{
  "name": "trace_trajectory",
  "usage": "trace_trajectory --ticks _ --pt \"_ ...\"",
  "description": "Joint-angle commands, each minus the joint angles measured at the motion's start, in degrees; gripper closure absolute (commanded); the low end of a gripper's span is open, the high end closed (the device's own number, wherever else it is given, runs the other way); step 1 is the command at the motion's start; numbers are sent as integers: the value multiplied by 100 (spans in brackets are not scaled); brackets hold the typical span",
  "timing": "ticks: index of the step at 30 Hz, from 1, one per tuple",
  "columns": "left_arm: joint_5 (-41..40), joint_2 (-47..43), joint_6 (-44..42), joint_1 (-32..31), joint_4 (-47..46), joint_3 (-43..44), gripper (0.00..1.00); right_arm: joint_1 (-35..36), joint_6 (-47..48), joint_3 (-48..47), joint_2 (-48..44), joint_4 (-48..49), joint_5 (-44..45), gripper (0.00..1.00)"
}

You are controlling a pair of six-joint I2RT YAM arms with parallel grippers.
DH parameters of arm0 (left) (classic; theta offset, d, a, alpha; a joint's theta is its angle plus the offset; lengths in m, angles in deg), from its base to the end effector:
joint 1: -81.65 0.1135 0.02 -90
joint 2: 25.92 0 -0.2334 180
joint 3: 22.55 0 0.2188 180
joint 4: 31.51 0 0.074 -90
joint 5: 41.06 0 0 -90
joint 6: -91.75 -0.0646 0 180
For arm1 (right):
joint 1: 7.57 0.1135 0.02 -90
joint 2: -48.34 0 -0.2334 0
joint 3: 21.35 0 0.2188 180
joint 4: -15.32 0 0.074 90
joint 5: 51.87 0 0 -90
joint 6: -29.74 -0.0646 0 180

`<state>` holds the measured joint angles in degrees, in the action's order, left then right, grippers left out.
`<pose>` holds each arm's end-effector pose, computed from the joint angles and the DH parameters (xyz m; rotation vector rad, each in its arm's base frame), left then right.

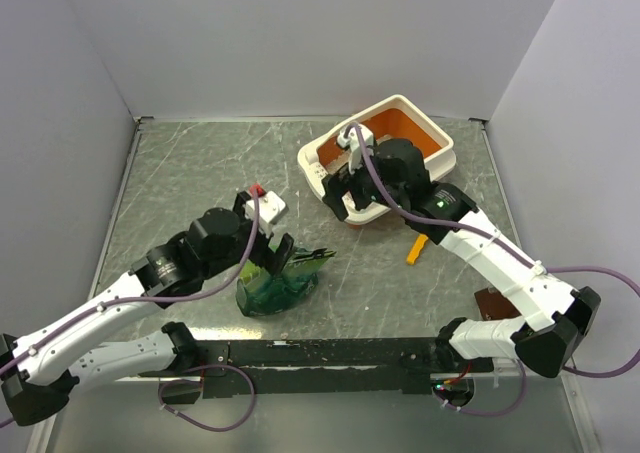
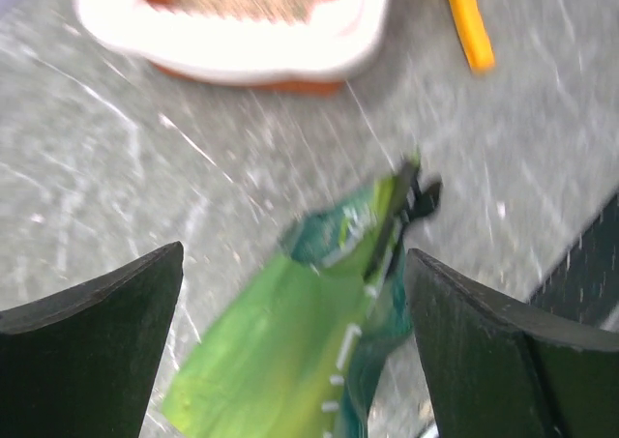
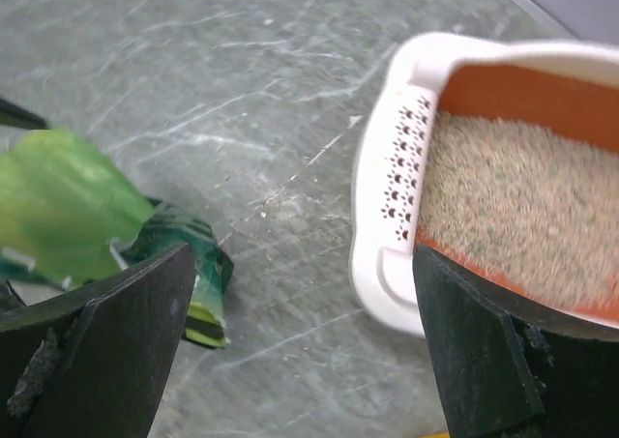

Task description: Fill the litter box with clean litter

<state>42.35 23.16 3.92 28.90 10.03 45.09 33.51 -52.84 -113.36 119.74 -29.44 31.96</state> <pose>0.1280 -0.1561 0.3056 0.7868 1.8440 -0.5093 0.2038 0.1869 0.3552 -0.8945 1.8140 0.4833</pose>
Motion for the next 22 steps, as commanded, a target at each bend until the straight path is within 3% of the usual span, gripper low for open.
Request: trace_trajectory --ticks 1,5,10,17,19,22 --pt "-877 84 441 -16 -215 531 1 -4 -1338 -81 -82 176 1396 0" --pt "-1563 251 819 -16 -374 926 1 -4 -1796 24 -275 362 2084 0" --pt "-2081 760 652 -7 -198 1559 1 -4 -2095 218 -547 353 2682 0" --pt "-2066 708 802 -7 -840 1621 1 -4 -1974 621 -1197 519 2613 0" --pt "-2074 778 872 -7 -840 1692 1 -21 -1614 798 -1382 661 2009 0" --pt "-2293 901 1030 -16 -857 1771 1 102 -2076 395 -1181 134 3039 0"
